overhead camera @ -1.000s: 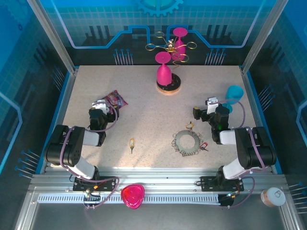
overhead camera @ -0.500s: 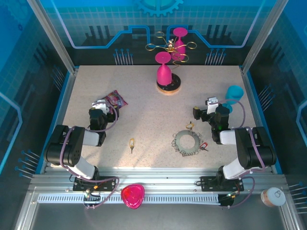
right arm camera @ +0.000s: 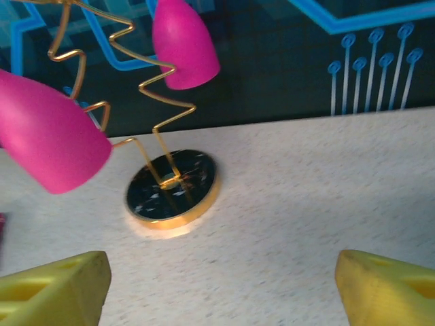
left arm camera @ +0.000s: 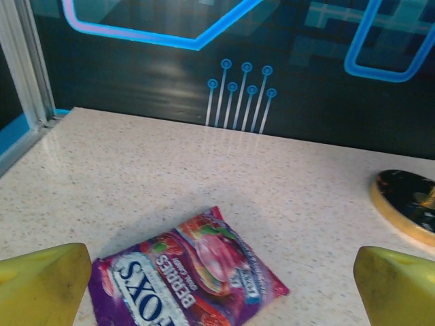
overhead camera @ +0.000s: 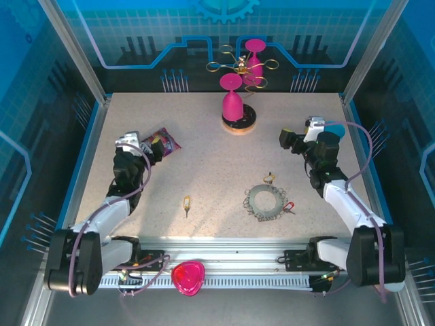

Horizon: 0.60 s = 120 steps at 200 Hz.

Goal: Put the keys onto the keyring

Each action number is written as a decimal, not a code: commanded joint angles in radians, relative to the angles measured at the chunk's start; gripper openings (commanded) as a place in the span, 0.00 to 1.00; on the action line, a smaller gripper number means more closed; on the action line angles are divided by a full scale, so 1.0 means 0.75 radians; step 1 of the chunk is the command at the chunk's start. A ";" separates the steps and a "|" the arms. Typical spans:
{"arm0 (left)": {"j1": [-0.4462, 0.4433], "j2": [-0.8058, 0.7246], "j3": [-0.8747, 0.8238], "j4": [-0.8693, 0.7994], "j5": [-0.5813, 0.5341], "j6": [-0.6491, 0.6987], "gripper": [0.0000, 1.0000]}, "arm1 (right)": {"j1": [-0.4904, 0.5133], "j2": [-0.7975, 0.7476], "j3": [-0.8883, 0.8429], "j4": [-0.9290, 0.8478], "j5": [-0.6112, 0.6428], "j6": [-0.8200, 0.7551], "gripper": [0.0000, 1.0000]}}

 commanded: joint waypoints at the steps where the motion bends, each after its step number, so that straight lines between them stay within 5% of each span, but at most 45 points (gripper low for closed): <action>1: -0.007 -0.087 0.059 -0.262 0.124 -0.138 0.99 | 0.079 -0.056 -0.021 -0.295 -0.084 0.269 0.79; 64: -0.353 -0.089 0.090 -0.438 0.149 -0.318 0.98 | 0.632 -0.126 0.159 -1.120 0.419 0.881 0.66; 120: -0.588 0.018 0.084 -0.389 0.143 -0.494 0.97 | 0.874 0.052 0.249 -1.304 0.434 1.251 0.56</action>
